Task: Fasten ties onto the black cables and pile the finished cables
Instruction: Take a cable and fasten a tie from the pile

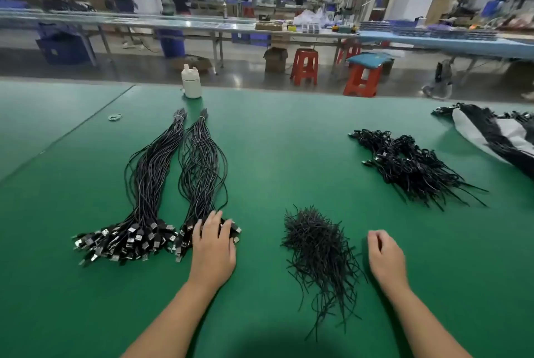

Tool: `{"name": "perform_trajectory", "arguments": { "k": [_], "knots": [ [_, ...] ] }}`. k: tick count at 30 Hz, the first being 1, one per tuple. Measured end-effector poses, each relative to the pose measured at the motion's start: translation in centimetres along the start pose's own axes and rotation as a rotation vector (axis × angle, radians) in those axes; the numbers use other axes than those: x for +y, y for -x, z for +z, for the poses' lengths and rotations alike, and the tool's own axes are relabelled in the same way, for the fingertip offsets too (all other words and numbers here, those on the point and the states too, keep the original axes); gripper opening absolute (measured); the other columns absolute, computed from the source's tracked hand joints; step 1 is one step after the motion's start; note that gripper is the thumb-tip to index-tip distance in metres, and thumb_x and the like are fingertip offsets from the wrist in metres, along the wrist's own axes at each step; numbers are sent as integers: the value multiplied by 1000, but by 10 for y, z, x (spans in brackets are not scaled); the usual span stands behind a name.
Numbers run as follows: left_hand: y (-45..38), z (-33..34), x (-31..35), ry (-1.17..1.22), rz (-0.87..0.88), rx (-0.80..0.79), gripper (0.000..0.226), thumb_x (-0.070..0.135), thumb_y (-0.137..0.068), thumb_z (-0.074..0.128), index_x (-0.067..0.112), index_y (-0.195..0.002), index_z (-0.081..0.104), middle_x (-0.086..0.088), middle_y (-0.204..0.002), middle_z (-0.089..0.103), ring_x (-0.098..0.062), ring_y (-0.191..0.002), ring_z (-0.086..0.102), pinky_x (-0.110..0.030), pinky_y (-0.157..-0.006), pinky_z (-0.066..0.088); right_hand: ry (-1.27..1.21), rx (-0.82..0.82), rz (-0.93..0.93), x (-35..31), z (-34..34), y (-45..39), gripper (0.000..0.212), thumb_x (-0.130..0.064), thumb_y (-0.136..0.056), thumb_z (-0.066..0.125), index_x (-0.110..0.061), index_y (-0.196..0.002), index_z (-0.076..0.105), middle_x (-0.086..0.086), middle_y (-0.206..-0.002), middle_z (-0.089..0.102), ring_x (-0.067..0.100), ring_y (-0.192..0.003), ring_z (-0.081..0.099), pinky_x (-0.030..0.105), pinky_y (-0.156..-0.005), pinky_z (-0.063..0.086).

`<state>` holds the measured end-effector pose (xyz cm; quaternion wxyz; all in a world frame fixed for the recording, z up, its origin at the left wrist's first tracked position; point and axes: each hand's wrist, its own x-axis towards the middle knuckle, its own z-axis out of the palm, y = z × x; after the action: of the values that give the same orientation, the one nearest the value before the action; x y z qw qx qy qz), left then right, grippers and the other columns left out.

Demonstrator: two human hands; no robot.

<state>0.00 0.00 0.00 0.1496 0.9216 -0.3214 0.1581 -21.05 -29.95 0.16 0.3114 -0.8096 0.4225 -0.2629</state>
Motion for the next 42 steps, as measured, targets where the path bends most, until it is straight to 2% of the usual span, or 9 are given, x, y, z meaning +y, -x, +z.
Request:
{"name": "perform_trajectory", "arguments": {
  "k": [10,15,19,24,27,31,35,39,42],
  "knots": [
    [1,13,-6,91,-4,50,48,-8,-72,67,1,-119,64,-22,-139,50,-34,-131,46,-44,-112,38,-12,-12,-21,9,6,3,22,-30,-102,47,-27,-82,56,-5,-77,62,13,-71,59,28,-56,39],
    [-2,5,-7,73,-263,44,43,8,-83,66,5,-125,59,-16,-134,53,-33,-121,49,-48,-101,44,-38,-13,-26,8,3,4,23,-27,-102,49,-24,-80,57,-3,-76,62,14,-70,59,27,-56,39],
    [-12,-2,-8,103,-282,-25,34,7,-86,67,5,-119,65,-12,-120,60,-31,-109,50,-44,-93,46,-44,-25,-22,11,6,3,26,-27,-101,50,-22,-77,57,0,-71,60,18,-64,57,28,-55,38],
    [-44,-16,-15,141,-297,-240,48,5,-93,57,14,-140,47,-4,-133,53,-23,-120,42,-34,-100,41,-42,-26,-25,14,7,1,25,-28,-101,51,-23,-77,57,0,-71,61,18,-65,58,28,-56,41],
    [-58,-27,-12,81,-307,-308,49,-1,-87,54,14,-134,50,-4,-115,60,-22,-112,48,-33,-86,48,-38,-26,-30,16,7,0,25,-29,-101,51,-25,-78,57,-1,-72,61,17,-66,59,30,-57,45],
    [-62,-38,6,-81,-160,-306,32,4,-87,50,17,-116,58,0,-100,61,-20,-102,50,-30,-68,43,-27,-26,-40,16,7,0,24,-30,-100,51,-25,-77,57,-3,-71,61,16,-65,58,29,-55,41],
    [-50,-32,39,-70,64,-310,24,8,-90,52,15,-112,57,-1,-104,56,-19,-96,51,-30,-82,51,-4,-37,-45,17,7,0,20,-29,-99,54,-28,-79,57,-6,-75,61,12,-69,58,30,-57,44],
    [-32,-14,64,7,236,-306,23,-1,-88,48,11,-105,59,-2,-99,55,-17,-81,53,-30,-75,54,26,-57,-42,18,7,0,17,-28,-97,55,-33,-81,55,-10,-78,60,8,-71,58,26,-58,42],
    [-17,-2,72,72,295,-280,25,-2,-89,46,10,-105,62,-2,-104,59,-15,-84,54,-28,-76,52,67,-91,-60,16,7,1,15,-30,-98,55,-35,-84,54,-14,-83,60,3,-75,57,23,-60,43]
  ]
}}
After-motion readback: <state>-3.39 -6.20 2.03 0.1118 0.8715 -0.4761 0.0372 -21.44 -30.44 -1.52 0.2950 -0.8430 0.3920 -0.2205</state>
